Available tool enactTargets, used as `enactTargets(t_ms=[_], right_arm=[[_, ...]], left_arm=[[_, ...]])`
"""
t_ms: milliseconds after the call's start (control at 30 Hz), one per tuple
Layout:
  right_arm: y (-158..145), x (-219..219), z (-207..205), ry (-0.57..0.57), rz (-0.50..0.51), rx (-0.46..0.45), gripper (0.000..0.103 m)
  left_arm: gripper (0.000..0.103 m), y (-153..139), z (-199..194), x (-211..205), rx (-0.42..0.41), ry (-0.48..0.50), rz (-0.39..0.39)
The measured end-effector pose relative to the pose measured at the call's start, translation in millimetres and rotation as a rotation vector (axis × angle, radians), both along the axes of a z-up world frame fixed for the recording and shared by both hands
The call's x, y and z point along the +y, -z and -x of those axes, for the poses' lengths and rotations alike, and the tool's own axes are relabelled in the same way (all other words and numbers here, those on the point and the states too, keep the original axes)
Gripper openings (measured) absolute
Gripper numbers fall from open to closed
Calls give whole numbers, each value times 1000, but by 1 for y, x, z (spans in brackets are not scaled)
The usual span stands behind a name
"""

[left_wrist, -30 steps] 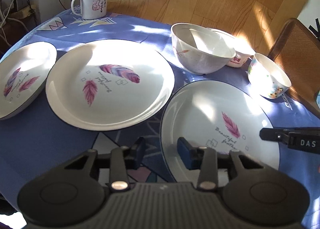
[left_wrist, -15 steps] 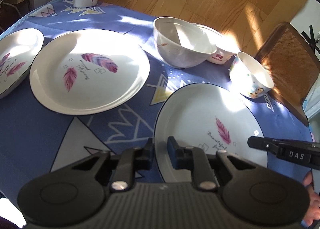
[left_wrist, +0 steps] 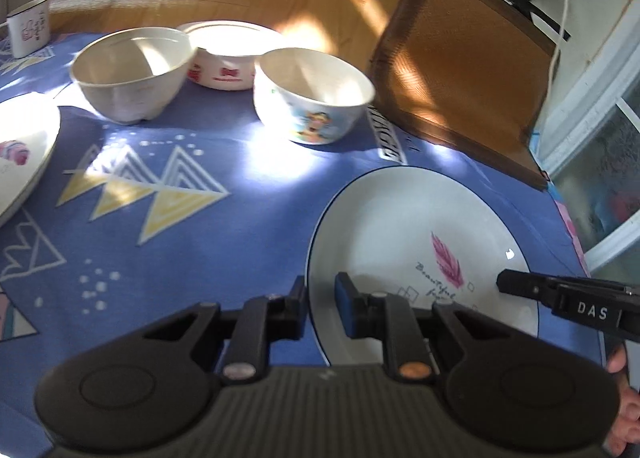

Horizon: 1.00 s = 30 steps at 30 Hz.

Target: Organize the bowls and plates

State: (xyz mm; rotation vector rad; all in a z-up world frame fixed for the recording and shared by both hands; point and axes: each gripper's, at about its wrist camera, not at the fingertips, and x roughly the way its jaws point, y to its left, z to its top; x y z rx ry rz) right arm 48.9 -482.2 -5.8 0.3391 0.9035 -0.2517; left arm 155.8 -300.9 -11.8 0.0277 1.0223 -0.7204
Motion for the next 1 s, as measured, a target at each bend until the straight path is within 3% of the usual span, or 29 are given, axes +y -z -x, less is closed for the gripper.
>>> enactTargets(t_ms=[133, 300, 1000], right_arm=[[3, -27, 23, 63, -4, 0, 14], [11, -36, 31, 76, -23, -1, 14], [11, 3, -3, -26, -24, -14, 14]], left_arm=[[16, 3, 22, -33, 4, 52, -6], [16, 8, 27, -44, 0, 61, -27], [16, 3, -3, 7, -29, -69, -48]])
